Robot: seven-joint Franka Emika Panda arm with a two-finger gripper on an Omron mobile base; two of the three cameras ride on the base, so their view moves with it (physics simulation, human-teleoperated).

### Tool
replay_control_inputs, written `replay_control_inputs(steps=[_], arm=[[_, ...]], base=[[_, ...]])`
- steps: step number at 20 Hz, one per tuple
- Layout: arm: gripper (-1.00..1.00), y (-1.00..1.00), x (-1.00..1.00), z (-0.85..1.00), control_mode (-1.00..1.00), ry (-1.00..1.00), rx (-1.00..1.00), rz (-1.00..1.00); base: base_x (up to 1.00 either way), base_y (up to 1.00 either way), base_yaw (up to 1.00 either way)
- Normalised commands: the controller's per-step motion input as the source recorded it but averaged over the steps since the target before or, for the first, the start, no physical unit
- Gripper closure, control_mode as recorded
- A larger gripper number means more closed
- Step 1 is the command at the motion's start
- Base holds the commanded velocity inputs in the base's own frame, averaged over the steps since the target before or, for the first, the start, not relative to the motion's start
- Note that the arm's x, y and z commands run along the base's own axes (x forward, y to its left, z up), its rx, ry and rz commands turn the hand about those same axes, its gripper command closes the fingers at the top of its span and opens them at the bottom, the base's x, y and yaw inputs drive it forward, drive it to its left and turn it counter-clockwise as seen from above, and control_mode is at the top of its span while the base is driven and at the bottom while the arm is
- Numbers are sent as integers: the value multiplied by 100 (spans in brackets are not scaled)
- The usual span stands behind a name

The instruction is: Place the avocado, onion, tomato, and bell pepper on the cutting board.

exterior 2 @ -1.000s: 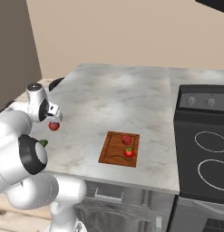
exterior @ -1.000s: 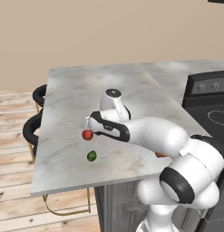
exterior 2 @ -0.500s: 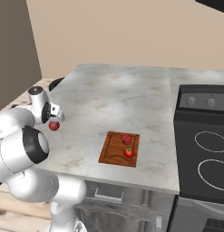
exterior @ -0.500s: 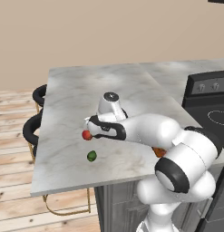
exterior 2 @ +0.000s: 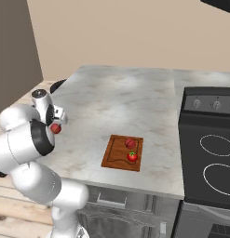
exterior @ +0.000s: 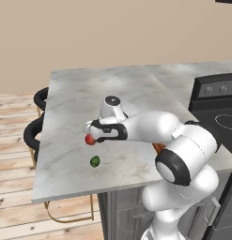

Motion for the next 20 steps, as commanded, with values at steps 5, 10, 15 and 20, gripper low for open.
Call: replay_control_inputs(steps=[5, 10, 15, 20], arm=[[-100, 31, 1, 0, -100, 7, 0, -1], [-100, 21, 5, -1, -100, 4, 0, -2], [-100, 1, 25, -4, -100, 0, 0, -4], [-100, 0, 26, -7, -100, 0, 0, -3]], base=[[0, 0, 0], [0, 0, 0], [0, 0, 0], [0, 0, 0]])
